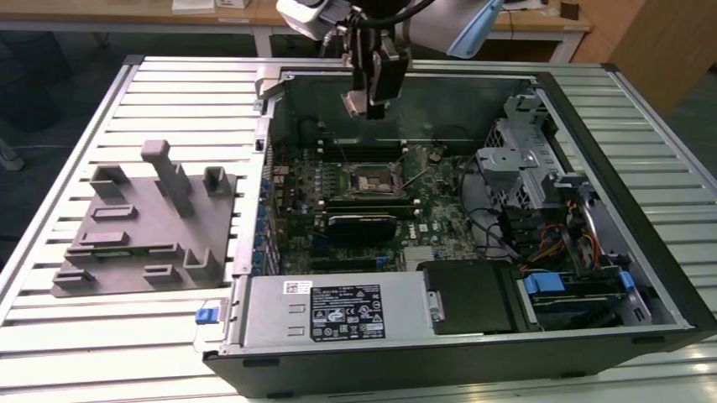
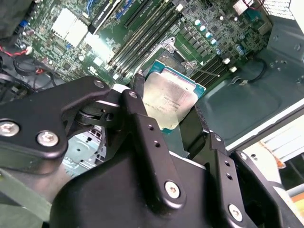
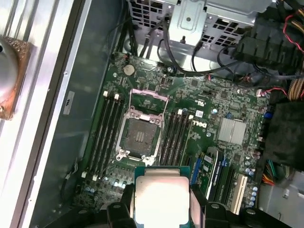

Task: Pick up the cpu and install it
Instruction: 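Place the cpu into insertion slot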

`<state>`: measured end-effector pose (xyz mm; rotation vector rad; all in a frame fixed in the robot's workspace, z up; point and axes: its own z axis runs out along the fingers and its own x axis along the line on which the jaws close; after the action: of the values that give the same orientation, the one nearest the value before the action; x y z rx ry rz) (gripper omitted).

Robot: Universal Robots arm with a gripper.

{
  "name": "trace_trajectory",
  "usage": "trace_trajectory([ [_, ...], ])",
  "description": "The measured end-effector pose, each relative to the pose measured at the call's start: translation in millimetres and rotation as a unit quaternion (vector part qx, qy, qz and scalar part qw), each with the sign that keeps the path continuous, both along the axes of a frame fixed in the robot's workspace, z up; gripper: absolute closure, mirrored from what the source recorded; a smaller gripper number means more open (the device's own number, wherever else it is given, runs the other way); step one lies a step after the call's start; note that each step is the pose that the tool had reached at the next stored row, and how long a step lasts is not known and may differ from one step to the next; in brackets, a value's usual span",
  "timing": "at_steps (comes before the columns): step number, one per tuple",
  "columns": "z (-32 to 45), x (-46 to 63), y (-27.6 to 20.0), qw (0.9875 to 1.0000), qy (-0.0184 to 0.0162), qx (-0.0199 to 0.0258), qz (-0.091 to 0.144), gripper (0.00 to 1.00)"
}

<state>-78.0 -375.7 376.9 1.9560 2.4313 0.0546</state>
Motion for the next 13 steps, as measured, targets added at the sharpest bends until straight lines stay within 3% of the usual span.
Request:
trace_trajectory([
  [7, 0.0, 0.0, 0.0, 0.9995, 0.0000, 0.0000, -0.032, 0.46],
  [13, -0.1, 0.0, 0.1, 0.9982, 0.0000, 0.0000, -0.060, 0.46],
])
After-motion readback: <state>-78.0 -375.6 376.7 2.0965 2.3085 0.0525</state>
